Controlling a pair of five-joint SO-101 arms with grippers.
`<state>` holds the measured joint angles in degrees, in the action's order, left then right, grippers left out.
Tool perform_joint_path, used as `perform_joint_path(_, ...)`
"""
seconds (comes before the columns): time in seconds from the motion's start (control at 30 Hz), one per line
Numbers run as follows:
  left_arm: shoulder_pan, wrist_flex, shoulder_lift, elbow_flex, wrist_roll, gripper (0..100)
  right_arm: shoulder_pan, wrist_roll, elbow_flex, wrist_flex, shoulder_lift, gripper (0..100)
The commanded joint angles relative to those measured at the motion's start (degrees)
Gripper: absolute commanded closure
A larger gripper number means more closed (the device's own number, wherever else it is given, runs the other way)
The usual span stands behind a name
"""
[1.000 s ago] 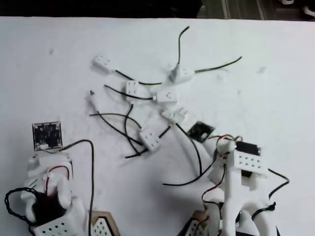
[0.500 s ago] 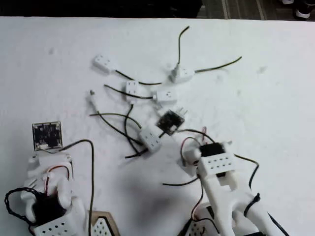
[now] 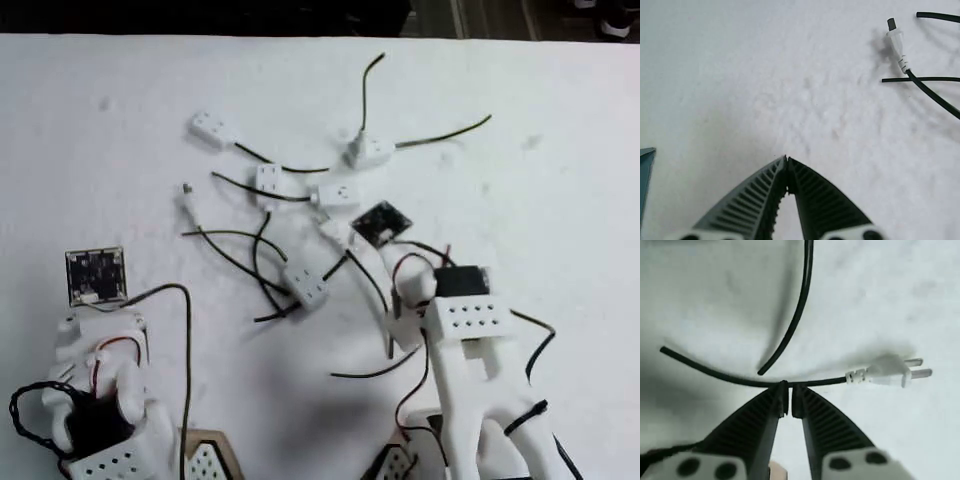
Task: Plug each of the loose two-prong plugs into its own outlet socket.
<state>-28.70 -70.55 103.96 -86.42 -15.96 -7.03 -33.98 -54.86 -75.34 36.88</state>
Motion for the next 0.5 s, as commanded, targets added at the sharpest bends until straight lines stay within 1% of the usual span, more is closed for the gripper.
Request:
perform_joint_path(0.0,0.66,0.7,0.48,0.35,0.35,98,3.91,-5.01,-0.09,-2.59,0.75,98.1)
perform_joint_path(0.1,0.66,0.7,0.48,0.35,0.35,98,5.23,-7.65,-3.78,-2.59,0.75,98.1)
perform_joint_path(0.2,0.66,0.7,0.48,0.35,0.35,98,4.97,-8.09,-7.47,-1.27,0.75,98.1)
perform_joint_path(0.37,0.66,0.7,0.48,0.35,0.35,98,4.7,-8.09,-13.54,8.92,0.75,98.1)
perform_joint_path(0.47,0.66,0.7,0.48,0.35,0.35,98,1.63,-7.82,-16.44,12.18,0.75,98.1)
